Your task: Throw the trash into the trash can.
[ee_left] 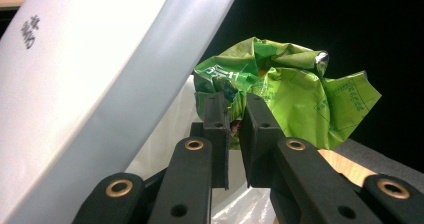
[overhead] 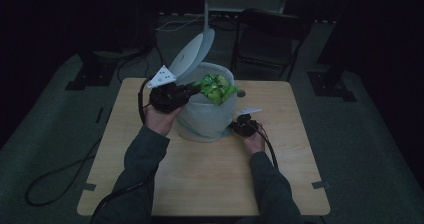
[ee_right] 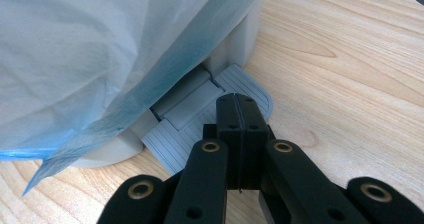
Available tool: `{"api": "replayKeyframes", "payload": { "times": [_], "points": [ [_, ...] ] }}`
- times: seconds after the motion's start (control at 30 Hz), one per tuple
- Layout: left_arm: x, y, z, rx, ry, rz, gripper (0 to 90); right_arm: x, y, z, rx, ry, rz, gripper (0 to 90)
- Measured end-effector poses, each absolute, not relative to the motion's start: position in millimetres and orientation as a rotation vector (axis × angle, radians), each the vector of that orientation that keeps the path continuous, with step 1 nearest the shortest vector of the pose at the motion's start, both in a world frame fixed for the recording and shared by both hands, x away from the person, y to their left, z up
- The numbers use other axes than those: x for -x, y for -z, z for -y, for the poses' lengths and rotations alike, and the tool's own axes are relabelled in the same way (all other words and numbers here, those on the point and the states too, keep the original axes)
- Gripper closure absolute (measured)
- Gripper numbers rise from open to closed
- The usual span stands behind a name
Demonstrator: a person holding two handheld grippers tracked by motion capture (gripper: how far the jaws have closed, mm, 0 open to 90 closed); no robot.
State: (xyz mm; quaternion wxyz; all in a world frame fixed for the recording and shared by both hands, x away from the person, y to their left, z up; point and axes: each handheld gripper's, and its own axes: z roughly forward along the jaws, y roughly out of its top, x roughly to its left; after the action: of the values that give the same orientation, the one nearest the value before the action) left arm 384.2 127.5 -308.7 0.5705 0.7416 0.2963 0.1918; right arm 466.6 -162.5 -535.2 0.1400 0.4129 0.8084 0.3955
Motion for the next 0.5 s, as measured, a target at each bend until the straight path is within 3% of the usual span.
{"api": "replayKeyframes", "payload": {
  "times": [0.5],
  "points": [
    [-384.5, 309.6, -134.1, -1.721, -0.511, -0.748, 82.9, -466.4, 535.3, 162.6, -1.195, -1.144, -2.334, 90.0]
  ]
}}
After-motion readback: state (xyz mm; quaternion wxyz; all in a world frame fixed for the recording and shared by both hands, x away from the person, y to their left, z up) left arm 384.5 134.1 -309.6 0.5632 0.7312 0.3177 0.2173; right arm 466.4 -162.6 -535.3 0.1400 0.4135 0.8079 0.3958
